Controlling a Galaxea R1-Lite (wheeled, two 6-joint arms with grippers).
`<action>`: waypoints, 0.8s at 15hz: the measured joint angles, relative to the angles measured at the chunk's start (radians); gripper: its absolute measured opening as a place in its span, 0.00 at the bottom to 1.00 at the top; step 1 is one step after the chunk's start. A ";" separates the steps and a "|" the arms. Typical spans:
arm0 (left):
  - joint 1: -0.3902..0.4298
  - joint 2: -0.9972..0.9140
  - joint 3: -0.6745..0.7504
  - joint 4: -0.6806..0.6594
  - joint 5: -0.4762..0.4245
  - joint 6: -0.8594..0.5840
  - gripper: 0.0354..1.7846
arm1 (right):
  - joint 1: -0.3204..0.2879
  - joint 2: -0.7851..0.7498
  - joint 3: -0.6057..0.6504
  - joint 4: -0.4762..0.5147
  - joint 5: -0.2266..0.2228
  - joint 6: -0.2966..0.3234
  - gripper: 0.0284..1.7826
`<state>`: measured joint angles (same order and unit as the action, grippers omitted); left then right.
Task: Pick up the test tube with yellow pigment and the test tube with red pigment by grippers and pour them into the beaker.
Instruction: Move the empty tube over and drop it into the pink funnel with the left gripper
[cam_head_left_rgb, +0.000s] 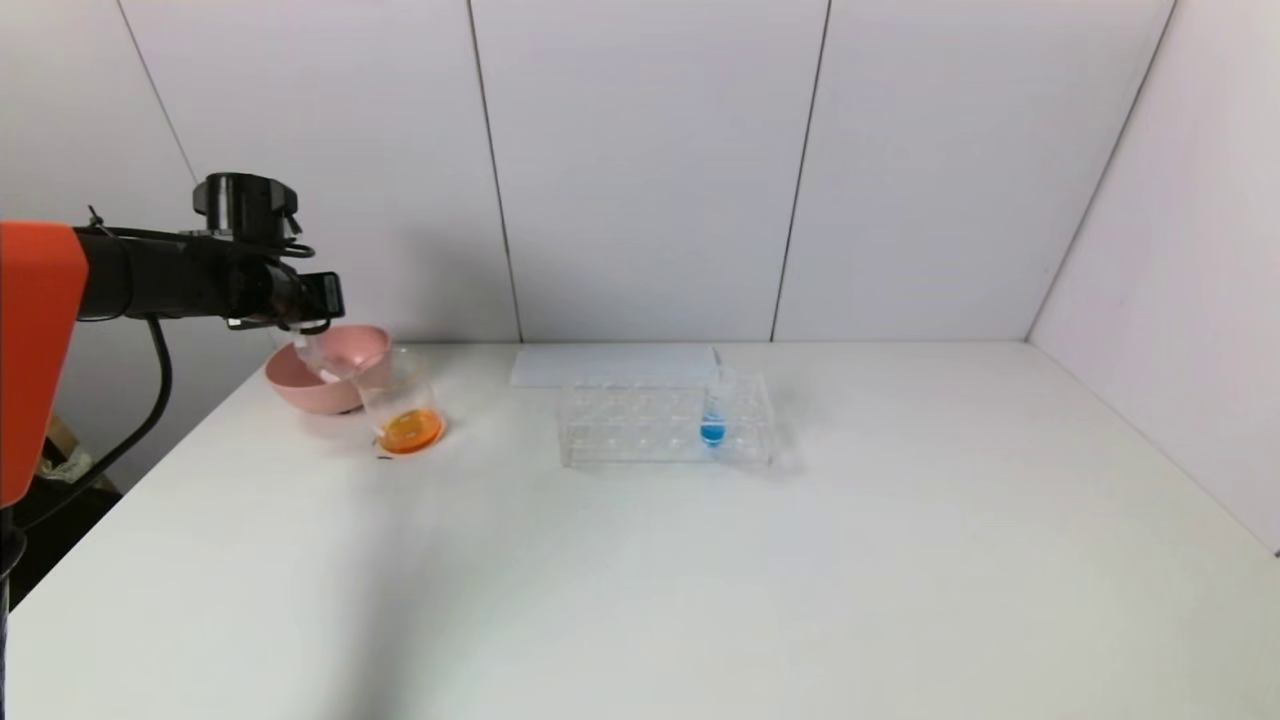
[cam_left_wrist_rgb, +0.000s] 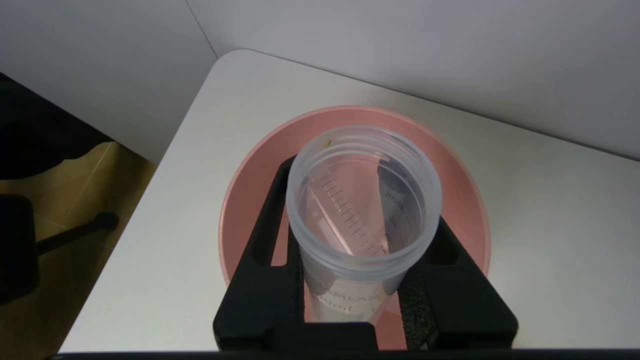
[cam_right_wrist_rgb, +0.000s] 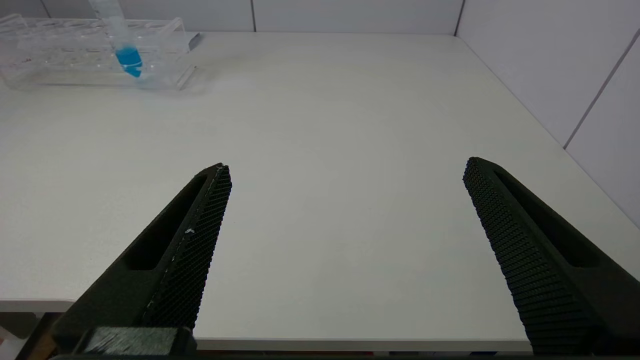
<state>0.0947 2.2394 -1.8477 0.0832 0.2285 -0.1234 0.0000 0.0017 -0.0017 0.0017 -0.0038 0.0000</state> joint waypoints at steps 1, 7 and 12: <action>0.000 0.011 -0.009 0.002 0.000 0.000 0.28 | 0.000 0.000 0.000 0.000 0.000 0.000 0.95; 0.023 0.079 -0.070 0.005 -0.025 0.009 0.28 | 0.000 0.000 0.000 0.000 0.000 0.000 0.95; 0.030 0.103 -0.090 0.004 -0.033 0.010 0.40 | 0.000 0.000 0.000 0.000 0.000 0.000 0.95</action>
<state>0.1249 2.3419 -1.9377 0.0870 0.1957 -0.1138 0.0000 0.0017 -0.0017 0.0017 -0.0038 -0.0004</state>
